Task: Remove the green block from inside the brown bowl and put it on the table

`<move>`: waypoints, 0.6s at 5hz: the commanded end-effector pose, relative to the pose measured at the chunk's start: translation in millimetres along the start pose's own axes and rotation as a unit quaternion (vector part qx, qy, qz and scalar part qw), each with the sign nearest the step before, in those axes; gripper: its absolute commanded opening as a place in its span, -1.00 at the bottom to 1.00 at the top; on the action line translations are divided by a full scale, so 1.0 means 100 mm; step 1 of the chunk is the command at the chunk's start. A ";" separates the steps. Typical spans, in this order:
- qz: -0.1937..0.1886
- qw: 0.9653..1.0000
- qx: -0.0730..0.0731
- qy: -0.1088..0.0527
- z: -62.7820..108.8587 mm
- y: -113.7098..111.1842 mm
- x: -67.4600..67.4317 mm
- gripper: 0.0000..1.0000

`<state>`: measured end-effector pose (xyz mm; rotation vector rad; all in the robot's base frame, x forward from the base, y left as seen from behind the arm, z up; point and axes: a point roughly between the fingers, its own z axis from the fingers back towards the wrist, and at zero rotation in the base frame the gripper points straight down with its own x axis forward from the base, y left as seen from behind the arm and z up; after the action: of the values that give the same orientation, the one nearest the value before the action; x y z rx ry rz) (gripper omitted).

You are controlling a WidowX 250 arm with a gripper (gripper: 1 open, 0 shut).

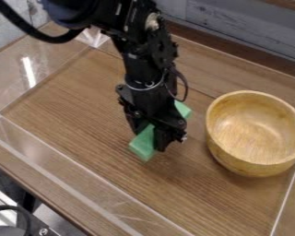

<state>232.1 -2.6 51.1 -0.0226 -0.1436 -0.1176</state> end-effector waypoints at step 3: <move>0.016 1.000 0.000 -0.026 0.10 0.16 0.17 1.00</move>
<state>237.5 9.8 50.2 -0.0352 -0.1381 -0.0786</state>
